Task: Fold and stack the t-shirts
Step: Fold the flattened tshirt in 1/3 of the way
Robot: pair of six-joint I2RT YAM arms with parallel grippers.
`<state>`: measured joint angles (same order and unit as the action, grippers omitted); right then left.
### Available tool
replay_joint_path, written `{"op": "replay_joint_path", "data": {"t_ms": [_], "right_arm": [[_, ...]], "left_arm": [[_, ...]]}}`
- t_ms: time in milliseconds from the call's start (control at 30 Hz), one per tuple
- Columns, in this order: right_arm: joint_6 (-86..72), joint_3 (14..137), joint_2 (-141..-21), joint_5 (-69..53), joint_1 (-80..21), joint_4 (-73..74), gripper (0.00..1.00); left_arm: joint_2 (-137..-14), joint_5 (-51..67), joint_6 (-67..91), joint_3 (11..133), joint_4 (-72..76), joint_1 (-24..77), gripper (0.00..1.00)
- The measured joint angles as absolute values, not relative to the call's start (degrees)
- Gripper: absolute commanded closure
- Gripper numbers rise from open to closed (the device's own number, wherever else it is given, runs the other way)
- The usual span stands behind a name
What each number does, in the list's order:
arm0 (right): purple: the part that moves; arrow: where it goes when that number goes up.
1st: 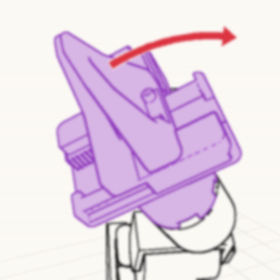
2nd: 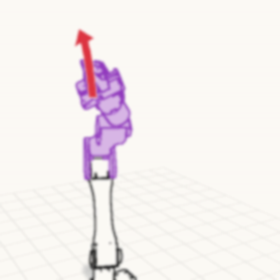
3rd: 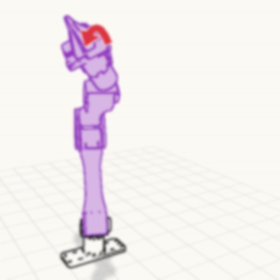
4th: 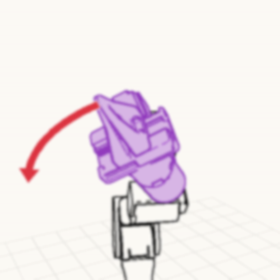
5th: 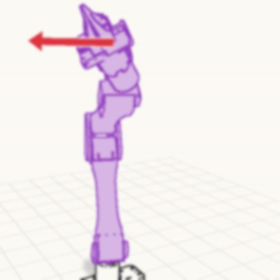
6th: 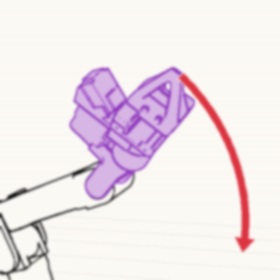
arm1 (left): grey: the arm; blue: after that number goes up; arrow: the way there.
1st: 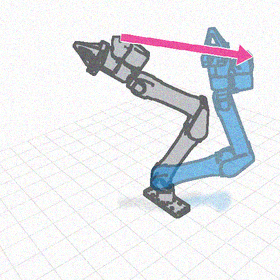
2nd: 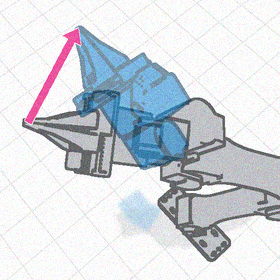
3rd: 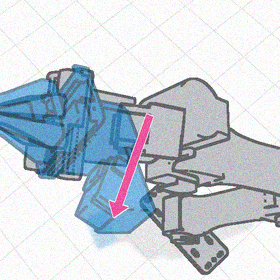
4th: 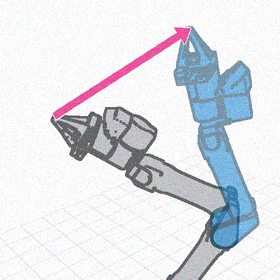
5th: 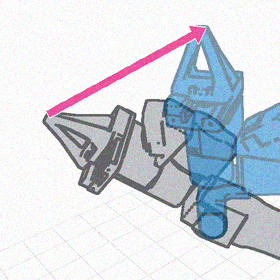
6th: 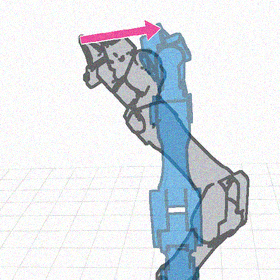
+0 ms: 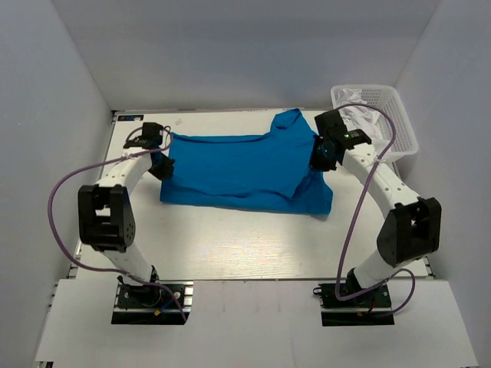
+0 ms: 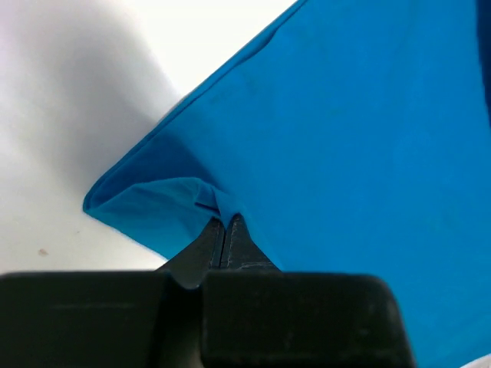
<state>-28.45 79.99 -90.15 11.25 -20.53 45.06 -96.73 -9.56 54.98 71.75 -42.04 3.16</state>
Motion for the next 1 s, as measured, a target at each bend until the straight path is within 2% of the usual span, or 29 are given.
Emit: {"op": "replay_joint_path", "data": {"t_ms": [367,833,867,900,933,1000], "right_arm": [[-23.6,86.0,-99.2,4.3,-15.3,41.6,1.00],[-16.1,91.2,-105.7,-1.7,-12.0,35.9,1.00],[-15.6,92.0,-106.6,-2.0,-11.9,35.7,1.00],[-15.1,93.3,-107.6,-2.4,-11.8,35.7,1.00],[-14.6,94.5,-108.9,-2.8,-11.6,35.6,1.00],[-14.0,97.5,-111.7,-3.4,-11.1,35.7,1.00]], "left_arm": [[-106.0,-11.7,54.5,82.3,-45.5,2.8,1.00],[-113.7,-11.2,53.9,87.1,-45.9,1.3,1.00],[-114.1,-11.1,53.8,87.7,-45.9,1.2,0.98],[-114.7,-11.1,53.7,88.3,-45.8,1.2,0.81],[-115.1,-11.0,53.3,89.0,-45.9,1.2,0.72],[-116.0,-11.0,53.0,90.6,-46.0,1.2,0.45]]}}
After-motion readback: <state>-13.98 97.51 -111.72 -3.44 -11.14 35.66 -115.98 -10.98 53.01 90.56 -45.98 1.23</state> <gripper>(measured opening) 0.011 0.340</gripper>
